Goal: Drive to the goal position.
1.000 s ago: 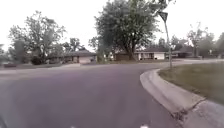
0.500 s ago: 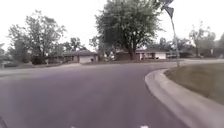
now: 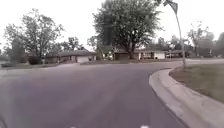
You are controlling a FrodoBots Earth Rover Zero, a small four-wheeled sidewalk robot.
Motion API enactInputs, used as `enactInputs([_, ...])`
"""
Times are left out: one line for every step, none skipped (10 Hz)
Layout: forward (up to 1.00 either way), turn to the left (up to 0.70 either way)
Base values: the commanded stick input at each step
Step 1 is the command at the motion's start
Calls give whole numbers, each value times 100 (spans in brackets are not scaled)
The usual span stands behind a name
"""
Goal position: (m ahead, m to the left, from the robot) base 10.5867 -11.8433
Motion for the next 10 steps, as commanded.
enactInputs([100,0])
enactInputs([100,0])
enactInputs([100,0])
enactInputs([100,0])
enactInputs([100,0])
enactInputs([100,0])
enactInputs([100,0])
enactInputs([100,0])
enactInputs([100,0])
enactInputs([100,0])
